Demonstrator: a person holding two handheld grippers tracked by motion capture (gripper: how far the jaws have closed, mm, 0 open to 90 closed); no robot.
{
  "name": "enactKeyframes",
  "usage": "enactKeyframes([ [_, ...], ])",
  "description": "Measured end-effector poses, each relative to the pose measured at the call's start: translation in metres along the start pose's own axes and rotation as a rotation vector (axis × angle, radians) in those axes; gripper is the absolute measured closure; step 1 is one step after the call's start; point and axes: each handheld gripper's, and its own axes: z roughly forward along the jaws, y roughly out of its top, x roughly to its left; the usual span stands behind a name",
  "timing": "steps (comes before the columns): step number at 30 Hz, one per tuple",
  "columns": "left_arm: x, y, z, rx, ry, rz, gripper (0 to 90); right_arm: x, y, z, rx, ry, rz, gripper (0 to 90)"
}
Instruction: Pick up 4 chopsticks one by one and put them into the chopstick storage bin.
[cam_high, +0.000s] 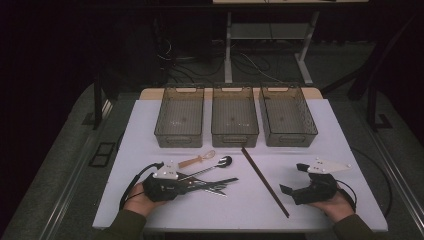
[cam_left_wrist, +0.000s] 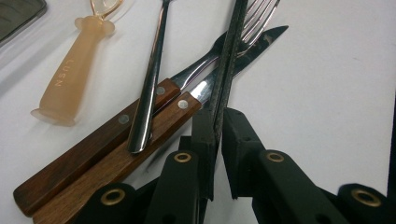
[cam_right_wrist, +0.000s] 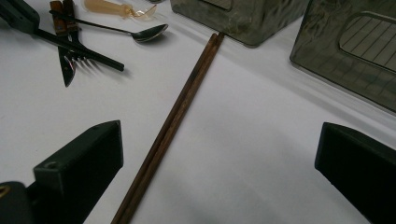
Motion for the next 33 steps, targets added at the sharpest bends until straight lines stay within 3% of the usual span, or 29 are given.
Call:
enactKeyframes([
  [8,-0.001,0.000,0.001,0.001,-0.006,0.010,83.2,0.000,0.000,0.000,0.000,0.000,0.000,0.8],
  [21,-0.004,0.001,0.009,0.041,-0.019,0.039,82.1,0.000,0.000,0.000,0.000,0.000,0.002,0.8],
  [33,-0.004,0.000,0.010,0.037,-0.020,0.035,82.7,0.000,0.000,0.000,0.001,0.001,-0.001,0.8],
])
